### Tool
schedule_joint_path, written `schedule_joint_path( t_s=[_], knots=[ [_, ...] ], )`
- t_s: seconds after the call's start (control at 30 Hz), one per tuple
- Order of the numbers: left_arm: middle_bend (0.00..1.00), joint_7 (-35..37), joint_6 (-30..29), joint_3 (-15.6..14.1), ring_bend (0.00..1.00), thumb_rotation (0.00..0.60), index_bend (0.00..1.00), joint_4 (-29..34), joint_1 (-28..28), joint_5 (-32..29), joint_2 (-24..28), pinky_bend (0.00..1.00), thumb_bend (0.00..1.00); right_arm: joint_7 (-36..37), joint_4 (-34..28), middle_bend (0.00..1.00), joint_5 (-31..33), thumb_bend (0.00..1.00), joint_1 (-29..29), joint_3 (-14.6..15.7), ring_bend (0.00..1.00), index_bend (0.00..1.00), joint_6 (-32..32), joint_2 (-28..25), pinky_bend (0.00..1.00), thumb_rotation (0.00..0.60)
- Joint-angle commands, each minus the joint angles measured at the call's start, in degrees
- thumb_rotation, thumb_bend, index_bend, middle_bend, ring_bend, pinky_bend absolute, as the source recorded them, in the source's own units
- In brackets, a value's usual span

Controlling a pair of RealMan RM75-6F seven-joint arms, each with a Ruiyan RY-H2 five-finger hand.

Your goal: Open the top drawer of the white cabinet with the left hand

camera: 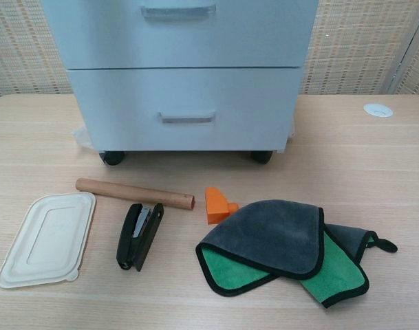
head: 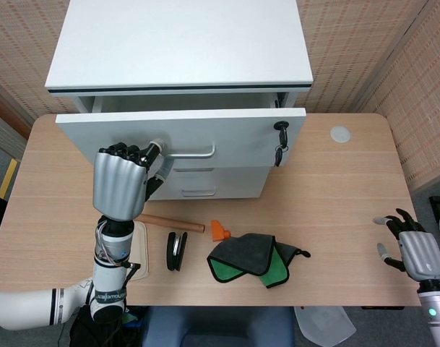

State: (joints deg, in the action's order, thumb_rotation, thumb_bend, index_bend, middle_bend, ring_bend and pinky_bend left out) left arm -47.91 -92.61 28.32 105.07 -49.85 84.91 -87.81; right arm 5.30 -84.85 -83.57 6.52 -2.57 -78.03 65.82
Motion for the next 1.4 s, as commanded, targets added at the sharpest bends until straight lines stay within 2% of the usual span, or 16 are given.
schedule_joint_path(
  t_s=[0.03,0.73,1.4],
  knots=[
    [1.00,-0.1,0.4,0.0,1.00,0.600,0.59,0.1,0.0,-0.3,-0.1,1.00,0.31,0.0,0.0,0.27,0.1,0.34,0.0,0.0,0.17,0.28,0.0,0.0,0.24,0.600],
    [1.00,-0.4,2.0,-0.5,1.00,0.600,0.59,2.1,0.6,-1.1,0.3,1.00,0.33,-0.2,0.1,0.27,0.4,0.34,-0.1,0.0,0.17,0.28,0.1,0.1,0.24,0.600],
    [1.00,0.8,1.6,-1.9,1.00,0.600,0.59,4.9,2.8,1.1,1.6,1.00,0.33,-1.0,-0.8,0.27,0.4,0.34,0.1,-0.2,0.17,0.28,0.3,0.0,0.24,0.600]
  ],
)
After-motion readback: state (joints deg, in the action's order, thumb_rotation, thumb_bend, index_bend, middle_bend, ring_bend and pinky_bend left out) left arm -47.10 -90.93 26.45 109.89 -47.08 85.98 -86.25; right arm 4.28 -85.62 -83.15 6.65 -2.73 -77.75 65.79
